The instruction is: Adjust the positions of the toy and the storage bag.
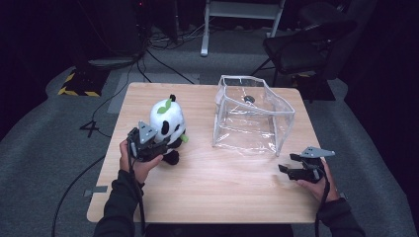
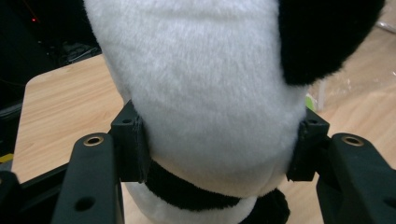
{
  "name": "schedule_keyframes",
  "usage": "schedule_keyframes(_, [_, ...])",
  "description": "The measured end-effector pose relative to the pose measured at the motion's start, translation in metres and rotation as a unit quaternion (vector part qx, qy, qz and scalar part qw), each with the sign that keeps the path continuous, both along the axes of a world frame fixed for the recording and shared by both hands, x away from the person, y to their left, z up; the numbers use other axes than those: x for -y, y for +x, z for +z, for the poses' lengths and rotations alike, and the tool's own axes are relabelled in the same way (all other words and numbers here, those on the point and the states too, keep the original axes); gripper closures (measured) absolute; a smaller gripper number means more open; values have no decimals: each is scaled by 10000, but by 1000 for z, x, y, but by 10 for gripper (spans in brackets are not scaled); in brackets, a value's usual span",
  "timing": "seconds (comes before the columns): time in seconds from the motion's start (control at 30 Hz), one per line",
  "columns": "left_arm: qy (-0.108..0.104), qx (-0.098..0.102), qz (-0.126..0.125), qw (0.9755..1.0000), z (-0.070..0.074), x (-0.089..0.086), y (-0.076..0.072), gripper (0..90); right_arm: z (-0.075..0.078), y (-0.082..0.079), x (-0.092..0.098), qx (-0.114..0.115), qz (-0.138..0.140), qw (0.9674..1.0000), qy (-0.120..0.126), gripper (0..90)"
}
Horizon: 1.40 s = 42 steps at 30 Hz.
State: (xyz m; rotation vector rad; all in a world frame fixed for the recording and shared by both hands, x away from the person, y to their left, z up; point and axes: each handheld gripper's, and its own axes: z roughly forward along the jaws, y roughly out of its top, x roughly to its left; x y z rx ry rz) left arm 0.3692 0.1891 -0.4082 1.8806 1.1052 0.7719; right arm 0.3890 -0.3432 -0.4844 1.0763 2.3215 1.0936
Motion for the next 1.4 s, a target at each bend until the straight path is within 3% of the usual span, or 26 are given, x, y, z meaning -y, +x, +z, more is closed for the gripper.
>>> schedule_keyframes(0.23, [-120, -22, -4, 9999, -2, -17, -25, 385, 56, -3, -10, 585, 253, 9976, 280, 312])
schedule_keyframes(0.3, [-118, -21, -20, 9999, -3, -21, -29, 384, 78, -3, -15, 748, 418, 9957, 339, 330])
schedule_keyframes(0.4, [-175, -14, -43, 9998, -5, -22, -32, 384, 105, -1, -24, 930, 558, 9937, 269, 344])
schedule_keyframes(0.53, [-123, 68, -114, 9998, -11, -18, -31, 384, 131, 5, -34, 1077, 617, 9918, 292, 354])
schedule_keyframes(0.63, [25, 169, -193, 9997, -17, -11, -30, 385, 147, 11, -43, 1169, 644, 9906, 291, 354])
schedule_keyframes(0.7, [113, 176, -191, 9996, -16, -9, -30, 385, 153, 15, -47, 1205, 672, 9900, 293, 355])
schedule_keyframes(0.93, [-109, 174, -177, 9996, -20, -14, -31, 383, 166, 35, -68, 1278, 668, 9894, 199, 353])
schedule_keyframes(1.03, [-22, 214, -184, 9996, -21, -11, -31, 383, 169, 43, -79, 1281, 642, 9896, 138, 347])
schedule_keyframes(1.4, [34, 191, -190, 9996, -23, -11, -30, 375, 159, 70, -115, 987, 904, 9907, -225, 415])
